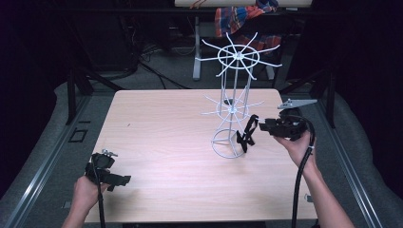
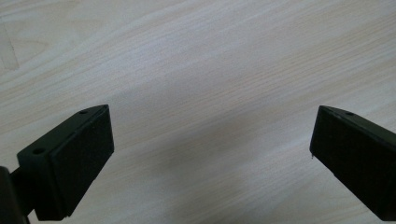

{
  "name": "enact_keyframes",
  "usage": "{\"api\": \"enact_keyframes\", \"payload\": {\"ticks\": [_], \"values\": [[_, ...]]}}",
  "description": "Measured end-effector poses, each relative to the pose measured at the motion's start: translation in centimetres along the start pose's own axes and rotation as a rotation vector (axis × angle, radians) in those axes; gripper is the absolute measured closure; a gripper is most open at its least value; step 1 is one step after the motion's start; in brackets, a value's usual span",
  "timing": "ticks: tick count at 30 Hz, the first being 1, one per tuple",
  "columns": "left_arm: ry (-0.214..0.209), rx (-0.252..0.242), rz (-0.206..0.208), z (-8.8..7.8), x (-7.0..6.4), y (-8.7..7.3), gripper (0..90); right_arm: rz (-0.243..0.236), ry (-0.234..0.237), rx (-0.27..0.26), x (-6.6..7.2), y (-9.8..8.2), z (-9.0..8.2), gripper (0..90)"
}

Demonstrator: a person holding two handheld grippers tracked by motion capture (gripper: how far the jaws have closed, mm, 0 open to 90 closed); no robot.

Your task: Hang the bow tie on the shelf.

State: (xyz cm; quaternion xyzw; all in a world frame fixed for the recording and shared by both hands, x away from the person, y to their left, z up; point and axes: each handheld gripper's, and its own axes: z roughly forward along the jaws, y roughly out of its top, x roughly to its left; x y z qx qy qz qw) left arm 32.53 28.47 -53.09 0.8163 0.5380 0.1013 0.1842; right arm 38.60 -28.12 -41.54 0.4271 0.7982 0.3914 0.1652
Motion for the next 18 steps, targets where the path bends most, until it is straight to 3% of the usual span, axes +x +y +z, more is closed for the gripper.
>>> {"api": "enact_keyframes", "payload": {"ticks": [9,18], "values": [[0.000,0.003,0.001,0.1,0.0,0.1,0.0,0.002,-0.004,-0.004,-0.1,-0.5,-1.4,54.4],[-0.002,-0.003,0.003,0.0,0.0,0.1,0.0,-0.024,-0.010,0.037,1.1,-1.1,-2.9,40.4]]}}
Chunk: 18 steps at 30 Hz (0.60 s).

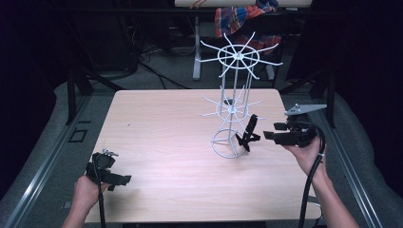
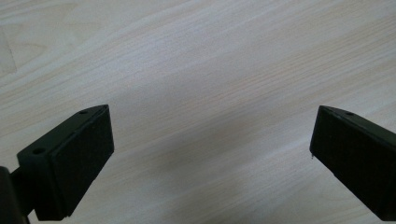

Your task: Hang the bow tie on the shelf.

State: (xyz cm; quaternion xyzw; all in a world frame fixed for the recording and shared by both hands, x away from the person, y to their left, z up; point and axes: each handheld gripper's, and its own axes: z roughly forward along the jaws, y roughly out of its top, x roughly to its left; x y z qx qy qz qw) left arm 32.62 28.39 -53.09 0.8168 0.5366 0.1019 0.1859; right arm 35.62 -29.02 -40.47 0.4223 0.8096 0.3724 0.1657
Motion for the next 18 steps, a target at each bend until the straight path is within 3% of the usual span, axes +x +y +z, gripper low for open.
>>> {"api": "enact_keyframes", "payload": {"ticks": [14,15,18], "values": [[0.001,0.002,0.006,-0.1,0.0,0.1,0.0,-0.014,-0.020,0.118,0.7,-3.1,-0.9,24.0],[0.001,0.001,0.006,-0.1,-0.1,0.1,0.0,0.000,-0.009,0.105,0.8,-3.5,-0.7,23.4],[0.000,0.002,0.005,-0.1,-0.1,0.1,0.0,0.008,-0.006,0.135,0.9,-4.6,-0.4,20.5]]}}
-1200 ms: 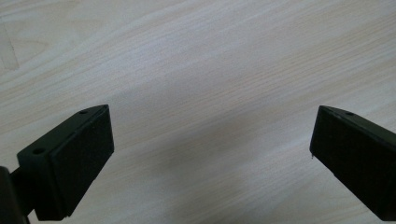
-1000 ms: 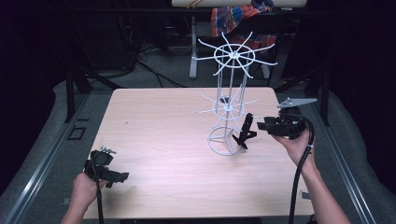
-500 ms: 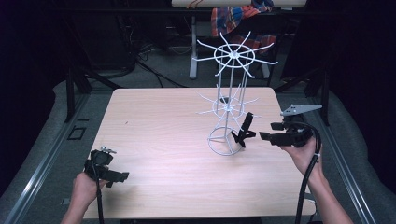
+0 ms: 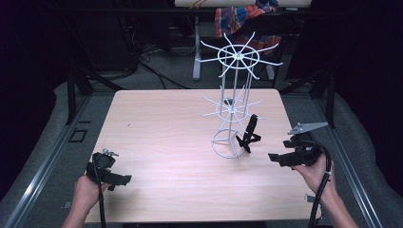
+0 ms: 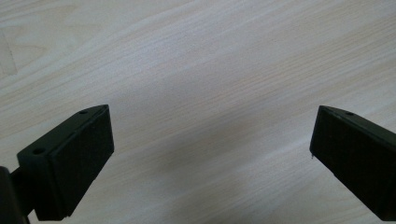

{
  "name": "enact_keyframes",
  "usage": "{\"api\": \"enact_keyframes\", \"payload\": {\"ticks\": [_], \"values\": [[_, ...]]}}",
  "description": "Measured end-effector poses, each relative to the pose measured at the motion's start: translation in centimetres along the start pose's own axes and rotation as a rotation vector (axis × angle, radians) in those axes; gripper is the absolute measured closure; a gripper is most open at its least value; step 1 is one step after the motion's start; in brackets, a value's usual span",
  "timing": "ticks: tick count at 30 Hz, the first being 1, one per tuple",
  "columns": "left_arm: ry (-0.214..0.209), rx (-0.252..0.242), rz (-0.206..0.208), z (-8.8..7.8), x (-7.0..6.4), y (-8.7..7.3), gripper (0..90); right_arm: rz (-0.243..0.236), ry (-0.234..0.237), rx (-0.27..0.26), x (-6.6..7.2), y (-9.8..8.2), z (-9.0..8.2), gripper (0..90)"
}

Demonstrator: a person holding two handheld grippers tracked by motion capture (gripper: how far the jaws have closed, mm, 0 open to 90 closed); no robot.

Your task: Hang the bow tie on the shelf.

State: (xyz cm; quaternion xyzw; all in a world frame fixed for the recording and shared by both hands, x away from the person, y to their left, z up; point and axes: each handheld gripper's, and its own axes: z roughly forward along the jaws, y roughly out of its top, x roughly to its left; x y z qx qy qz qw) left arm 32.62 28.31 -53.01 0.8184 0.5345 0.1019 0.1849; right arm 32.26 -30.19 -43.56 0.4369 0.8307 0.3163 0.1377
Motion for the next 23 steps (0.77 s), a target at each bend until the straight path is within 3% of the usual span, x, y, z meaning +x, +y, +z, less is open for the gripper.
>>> {"api": "enact_keyframes", "payload": {"ticks": [10,17,20,23], "values": [[0.000,0.000,-0.001,0.0,0.0,0.0,0.0,-0.003,0.011,0.095,0.6,-2.2,1.7,13.5],[-0.003,0.002,0.007,0.1,-0.1,0.1,0.0,0.007,0.012,0.130,0.8,-3.9,2.9,7.1],[-0.004,0.000,0.008,0.0,-0.1,0.1,0.0,-0.012,0.014,0.178,1.2,-4.7,3.8,6.1],[-0.003,0.000,0.008,0.1,-0.1,0.2,0.0,-0.032,0.001,0.181,1.3,-4.8,4.2,5.7]]}}
